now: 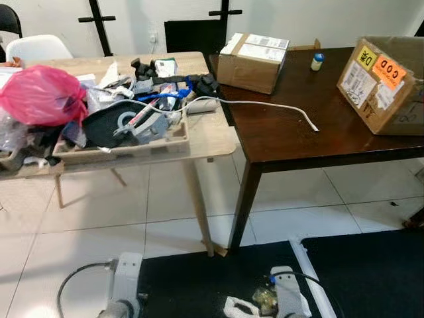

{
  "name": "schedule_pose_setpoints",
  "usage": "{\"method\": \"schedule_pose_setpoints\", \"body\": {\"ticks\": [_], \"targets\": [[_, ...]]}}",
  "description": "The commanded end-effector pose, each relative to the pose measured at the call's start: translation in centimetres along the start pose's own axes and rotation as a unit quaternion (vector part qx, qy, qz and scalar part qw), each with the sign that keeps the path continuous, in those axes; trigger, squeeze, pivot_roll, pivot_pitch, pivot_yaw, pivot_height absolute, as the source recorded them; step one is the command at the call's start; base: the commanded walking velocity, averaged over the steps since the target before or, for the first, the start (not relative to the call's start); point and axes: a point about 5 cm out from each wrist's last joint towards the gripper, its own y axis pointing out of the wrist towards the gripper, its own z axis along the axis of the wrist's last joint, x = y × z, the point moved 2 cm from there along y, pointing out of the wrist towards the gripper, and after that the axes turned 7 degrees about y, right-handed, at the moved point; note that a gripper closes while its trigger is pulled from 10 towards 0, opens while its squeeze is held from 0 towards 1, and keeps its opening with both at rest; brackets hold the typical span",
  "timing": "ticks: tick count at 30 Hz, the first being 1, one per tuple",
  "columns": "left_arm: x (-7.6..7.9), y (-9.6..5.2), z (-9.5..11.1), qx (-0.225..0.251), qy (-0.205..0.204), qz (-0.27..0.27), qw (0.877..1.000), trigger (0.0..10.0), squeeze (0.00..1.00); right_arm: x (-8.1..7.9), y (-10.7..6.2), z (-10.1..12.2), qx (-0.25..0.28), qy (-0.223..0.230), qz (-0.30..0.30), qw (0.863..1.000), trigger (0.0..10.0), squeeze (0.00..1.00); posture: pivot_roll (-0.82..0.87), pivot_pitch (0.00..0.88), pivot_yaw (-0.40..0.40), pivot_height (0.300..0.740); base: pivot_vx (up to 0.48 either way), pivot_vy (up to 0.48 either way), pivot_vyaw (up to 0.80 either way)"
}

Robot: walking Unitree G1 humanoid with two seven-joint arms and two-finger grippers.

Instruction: Picking trash to rubbish bin

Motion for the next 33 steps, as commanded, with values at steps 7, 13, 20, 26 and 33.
{"method": "schedule_pose_setpoints", "body": {"ticks": [7, 13, 20, 26, 33], "targets": [[1.0, -0.1, 1.2, 0.058, 0.015, -0.031, 0.998, 10.0, 0.00, 0.4, -0.3, -1.5, -0.018, 0.004, -0.005, 1.000, 10.0, 0.00, -0.04, 0.111, 0.023, 0.740, 0.000, 0.000, -0.80], [1.7, -0.1, 1.2, 0.053, 0.066, -0.053, 0.995, 10.0, 0.00, 0.5, -0.3, -1.7, -0.018, 0.011, -0.011, 1.000, 10.0, 0.00, -0.04, 0.105, 0.031, 0.740, 0.000, 0.000, -0.80], [1.9, -0.1, 1.3, 0.060, 0.064, -0.057, 0.995, 10.0, 0.00, 0.6, -0.4, -1.9, -0.018, 0.015, -0.013, 1.000, 10.0, 0.00, -0.05, 0.105, 0.031, 0.740, 0.000, 0.000, -0.80], [1.7, -0.1, 1.5, 0.066, 0.060, -0.051, 0.995, 10.0, 0.00, 0.7, -0.4, -1.9, -0.018, 0.016, -0.015, 1.000, 10.0, 0.00, -0.05, 0.106, 0.029, 0.740, 0.000, 0.000, -0.80], [2.0, -0.1, 1.6, 0.070, 0.061, -0.057, 0.994, 10.0, 0.00, 0.7, -0.4, -1.8, -0.017, 0.019, -0.016, 1.000, 10.0, 0.00, -0.05, 0.108, 0.032, 0.740, 0.000, 0.000, -0.80]]}}
